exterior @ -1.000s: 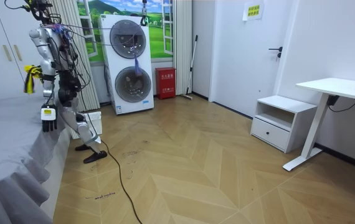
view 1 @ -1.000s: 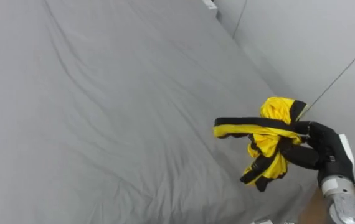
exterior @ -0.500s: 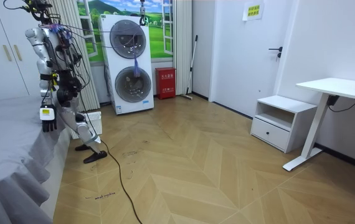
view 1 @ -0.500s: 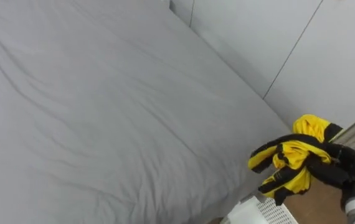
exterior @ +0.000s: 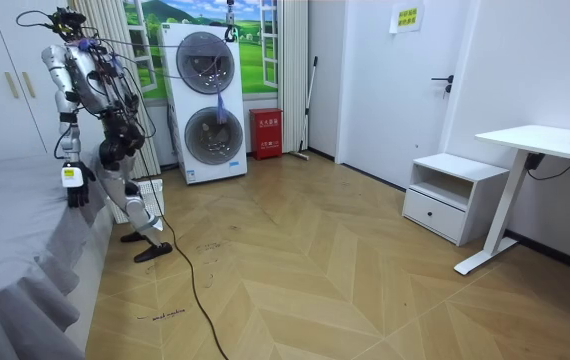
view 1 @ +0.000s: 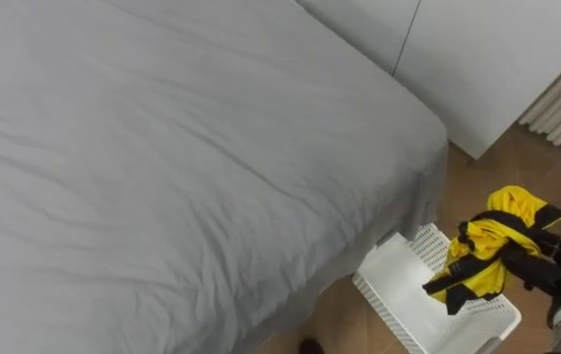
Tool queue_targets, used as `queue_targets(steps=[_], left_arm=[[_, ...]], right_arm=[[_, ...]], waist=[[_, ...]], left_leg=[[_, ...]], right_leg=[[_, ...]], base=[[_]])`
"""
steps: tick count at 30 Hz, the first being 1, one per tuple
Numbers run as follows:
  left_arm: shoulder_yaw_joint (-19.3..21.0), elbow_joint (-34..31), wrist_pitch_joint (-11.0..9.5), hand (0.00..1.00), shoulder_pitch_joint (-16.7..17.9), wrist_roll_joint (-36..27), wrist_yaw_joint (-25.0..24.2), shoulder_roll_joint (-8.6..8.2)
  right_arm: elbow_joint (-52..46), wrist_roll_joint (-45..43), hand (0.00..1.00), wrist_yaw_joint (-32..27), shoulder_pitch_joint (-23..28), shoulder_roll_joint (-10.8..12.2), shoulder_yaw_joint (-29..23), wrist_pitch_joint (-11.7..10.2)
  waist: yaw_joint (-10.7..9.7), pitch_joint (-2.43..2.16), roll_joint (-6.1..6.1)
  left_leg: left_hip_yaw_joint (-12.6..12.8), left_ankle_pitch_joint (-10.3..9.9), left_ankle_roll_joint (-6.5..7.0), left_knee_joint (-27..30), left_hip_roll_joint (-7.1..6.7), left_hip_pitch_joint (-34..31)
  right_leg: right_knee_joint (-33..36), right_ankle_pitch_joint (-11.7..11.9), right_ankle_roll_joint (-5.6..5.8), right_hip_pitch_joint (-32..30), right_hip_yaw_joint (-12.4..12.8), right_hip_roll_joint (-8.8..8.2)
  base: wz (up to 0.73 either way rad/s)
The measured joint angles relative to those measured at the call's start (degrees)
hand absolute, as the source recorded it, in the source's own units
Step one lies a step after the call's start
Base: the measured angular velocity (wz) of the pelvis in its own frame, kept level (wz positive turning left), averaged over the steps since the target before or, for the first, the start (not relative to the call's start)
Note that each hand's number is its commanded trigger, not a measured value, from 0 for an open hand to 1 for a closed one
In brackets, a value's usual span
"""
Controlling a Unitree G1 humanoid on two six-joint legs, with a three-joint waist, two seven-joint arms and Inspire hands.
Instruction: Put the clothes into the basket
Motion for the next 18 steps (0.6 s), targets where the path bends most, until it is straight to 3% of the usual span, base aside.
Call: queue_targets(steps=[5,6,7,12,18], left_arm=[[-1.2,-0.1,-1.0,0.0,-2.6,-4.0,0.0,0.22],[-1.3,-0.2,-1.2,0.0,-2.6,-4.6,0.0,0.26],[-1.3,-0.6,-1.3,0.0,-2.6,-5.2,0.0,0.31],[-1.3,-2.3,-1.8,0.0,-2.8,-6.6,0.0,0.34],[-1.9,-2.8,-2.6,0.0,-2.8,-6.7,0.1,0.35]], right_arm=[[6.1,4.3,1.0,-1.8,-4.3,-0.4,3.1,-0.9],[6.7,5.0,0.64,-2.1,-4.8,-0.4,3.5,-0.9],[7.7,6.1,0.0,-2.6,-5.4,-0.5,4.2,-1.0],[10.4,8.2,0.0,-3.7,-5.8,-0.6,5.4,-1.5],[13.0,8.3,0.0,-4.7,-6.1,-0.6,5.4,-2.2]], waist=[[2.3,0.02,0.18],[2.4,0.02,0.18],[2.7,0.02,0.18],[3.9,-0.01,0.19],[4.5,-0.07,-0.04]], left_leg=[[-0.1,1.0,0.19,0.4,-0.46,-3.7],[-0.1,1.0,0.19,0.4,-0.46,-4.0],[-0.2,1.1,0.2,0.4,-0.48,-4.6],[-0.7,1.5,0.26,0.5,-0.57,-6.6],[-2.0,2.5,0.65,0.9,-1.22,-7.3]], right_leg=[[0.4,0.9,-0.33,-3.7,0.1,-0.43],[0.4,1.0,-0.29,-3.9,0.1,-0.44],[0.3,1.1,-0.29,-4.4,0.1,-0.49],[0.4,1.5,-0.74,-6.2,-0.3,-1.04],[0.5,1.3,-0.51,-6.7,-0.9,-1.69]], base=[[0.04],[0.03],[0.0],[0.07],[0.09]])
